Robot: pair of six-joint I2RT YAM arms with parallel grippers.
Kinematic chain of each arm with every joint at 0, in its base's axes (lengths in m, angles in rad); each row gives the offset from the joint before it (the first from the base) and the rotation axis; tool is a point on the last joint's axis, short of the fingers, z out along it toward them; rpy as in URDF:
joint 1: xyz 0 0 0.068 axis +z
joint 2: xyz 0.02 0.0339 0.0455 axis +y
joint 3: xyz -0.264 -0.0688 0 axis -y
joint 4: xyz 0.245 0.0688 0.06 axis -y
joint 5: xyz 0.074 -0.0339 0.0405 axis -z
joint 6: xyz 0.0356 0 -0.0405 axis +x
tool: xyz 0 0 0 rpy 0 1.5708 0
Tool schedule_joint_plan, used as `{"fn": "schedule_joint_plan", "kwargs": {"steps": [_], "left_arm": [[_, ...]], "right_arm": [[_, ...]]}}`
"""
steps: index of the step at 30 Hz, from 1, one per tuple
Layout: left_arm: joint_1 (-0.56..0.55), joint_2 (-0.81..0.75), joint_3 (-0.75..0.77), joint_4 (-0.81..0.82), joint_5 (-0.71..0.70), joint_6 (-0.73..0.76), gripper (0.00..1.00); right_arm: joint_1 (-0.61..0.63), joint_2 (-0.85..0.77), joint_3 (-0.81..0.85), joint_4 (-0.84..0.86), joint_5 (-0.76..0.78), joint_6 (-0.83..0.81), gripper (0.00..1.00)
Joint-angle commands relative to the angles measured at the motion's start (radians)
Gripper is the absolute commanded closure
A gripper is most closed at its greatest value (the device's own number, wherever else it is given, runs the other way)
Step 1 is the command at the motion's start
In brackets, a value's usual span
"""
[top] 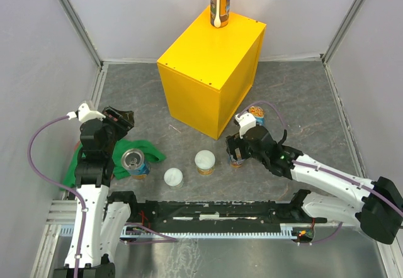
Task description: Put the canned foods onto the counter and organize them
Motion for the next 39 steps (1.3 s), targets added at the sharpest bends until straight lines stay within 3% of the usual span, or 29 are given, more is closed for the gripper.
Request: {"fn": "schedule_joint_plan", "kwargs": {"steps": [1,6,17,22,26,30,39], "left_arm": [[-0.003,-0.001,0.0,0.027,0.009,0.009,0.31],[-0.004,0.001,-0.005,0.027,0.008,0.011,0.31],[-0.003,-0.001,-0.014,0.027,0.009,0.014,0.31],[-0.003,0.0,-0.015,0.026,0.01,0.014,0.31],[-0.004,-0.001,-0.016,0.024,0.009,0.017,0.31],[-0.003,-0.005,-0.017,0.02,0.005,0.016,0.31],[-0.004,-0.012,-0.024,0.018,0.006,0.009,0.31]], "right_arm": [[0.001,0.013,-0.01,0.085,0.016,-0.016,0.07],[0.001,0.019,-0.02,0.095,0.006,-0.005,0.13],[0.001,0.013,-0.05,0.104,0.021,0.019,0.06],[0.001,0.014,-0.052,0.112,0.013,0.017,0.1],[0.001,0.013,-0.054,0.118,0.005,0.013,0.25],[0.002,0.005,-0.047,0.118,0.001,0.01,0.47],[0.001,-0.021,0.01,0.073,-0.012,-0.011,0.76]]}}
